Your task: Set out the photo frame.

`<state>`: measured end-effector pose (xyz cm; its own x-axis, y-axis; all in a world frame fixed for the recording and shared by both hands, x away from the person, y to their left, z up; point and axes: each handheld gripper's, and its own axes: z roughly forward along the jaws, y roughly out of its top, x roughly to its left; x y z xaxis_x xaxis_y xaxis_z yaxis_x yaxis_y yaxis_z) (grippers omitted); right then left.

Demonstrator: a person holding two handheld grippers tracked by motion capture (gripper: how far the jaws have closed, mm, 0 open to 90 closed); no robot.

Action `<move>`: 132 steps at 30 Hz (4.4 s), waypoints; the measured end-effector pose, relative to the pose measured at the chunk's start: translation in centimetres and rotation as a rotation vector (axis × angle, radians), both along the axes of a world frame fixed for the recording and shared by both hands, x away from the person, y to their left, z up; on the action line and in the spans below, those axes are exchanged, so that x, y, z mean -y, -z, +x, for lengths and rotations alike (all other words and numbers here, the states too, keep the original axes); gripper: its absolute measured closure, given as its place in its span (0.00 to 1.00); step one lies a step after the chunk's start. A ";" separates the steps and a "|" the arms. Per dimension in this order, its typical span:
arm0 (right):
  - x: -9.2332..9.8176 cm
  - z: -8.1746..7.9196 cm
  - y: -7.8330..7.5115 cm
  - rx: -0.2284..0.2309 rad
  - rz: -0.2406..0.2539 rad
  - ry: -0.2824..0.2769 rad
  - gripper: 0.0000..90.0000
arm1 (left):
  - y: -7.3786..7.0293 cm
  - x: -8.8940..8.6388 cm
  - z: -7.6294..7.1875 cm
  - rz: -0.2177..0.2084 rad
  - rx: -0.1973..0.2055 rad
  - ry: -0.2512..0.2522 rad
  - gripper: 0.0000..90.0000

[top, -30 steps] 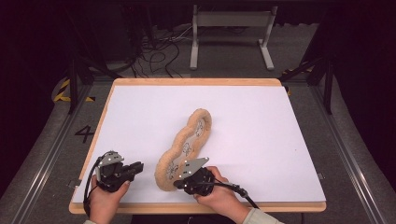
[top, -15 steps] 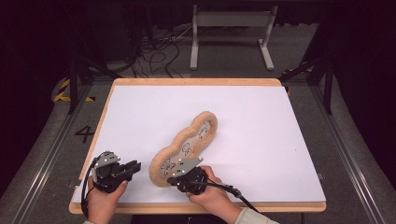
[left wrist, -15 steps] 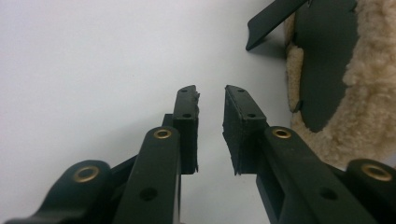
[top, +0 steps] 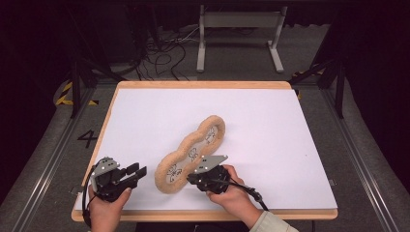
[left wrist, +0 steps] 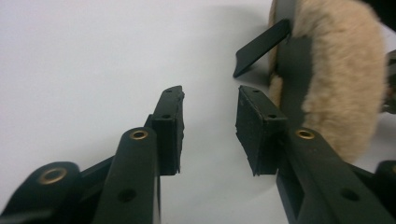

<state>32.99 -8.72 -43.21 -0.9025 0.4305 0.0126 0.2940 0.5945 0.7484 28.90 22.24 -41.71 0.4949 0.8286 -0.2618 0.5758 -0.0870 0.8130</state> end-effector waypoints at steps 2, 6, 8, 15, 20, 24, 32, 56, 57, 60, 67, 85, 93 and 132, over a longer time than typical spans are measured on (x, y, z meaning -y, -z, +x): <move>0.7 0.3 -0.2 -0.003 0.007 0.023 0.93 | -0.4 0.2 -0.6 -0.005 0.031 -0.011 0.65; 2.0 0.7 -0.9 0.004 0.020 0.055 0.93 | -1.5 0.9 -1.9 -0.017 0.076 -0.004 0.61; 2.5 0.8 -1.2 0.010 0.029 0.069 0.93 | -1.8 1.3 -2.3 -0.031 0.087 0.015 0.59; 4.1 1.6 -1.8 0.013 0.048 0.113 0.91 | -1.9 3.0 -2.6 -0.054 0.074 0.055 0.51; 4.8 1.8 -2.1 0.016 0.064 0.124 0.90 | -1.2 4.1 -2.2 -0.045 0.043 0.075 0.43; 5.2 1.9 -2.3 0.017 0.070 0.134 0.89 | -0.6 4.6 -1.9 -0.034 0.026 0.077 0.41; 6.0 2.2 -2.5 0.009 0.088 0.150 0.87 | 1.3 5.7 -0.7 -0.006 -0.059 0.138 0.38; 6.7 2.8 -3.0 0.014 0.084 0.170 0.82 | 1.7 6.1 -0.1 0.013 -0.089 0.201 0.75; 6.7 2.9 -3.2 0.019 0.081 0.171 0.81 | 1.7 6.1 -0.1 0.013 -0.090 0.201 0.75; 7.0 3.5 -3.9 0.040 0.078 0.194 0.76 | 1.7 6.1 -0.1 0.009 -0.093 0.204 0.75; 8.2 6.9 -4.9 0.020 0.039 0.259 0.68 | 1.7 5.9 0.1 0.013 -0.086 0.212 0.75; 9.7 13.7 -1.9 -0.018 0.007 0.321 0.60 | 1.7 5.1 0.6 0.008 -0.099 0.225 0.75; 9.2 14.9 -1.6 -0.026 0.048 0.285 0.60 | 1.8 5.0 0.6 0.001 -0.108 0.229 0.75; 15.3 8.6 -4.5 0.065 0.163 0.429 0.78 | -0.6 5.9 4.5 0.004 -0.024 0.275 0.74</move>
<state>41.55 -24.06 -38.67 -0.6442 0.7624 0.0608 0.4373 0.3020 0.8471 33.39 16.37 -41.15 0.6948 0.6651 -0.2737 0.5496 -0.2455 0.7985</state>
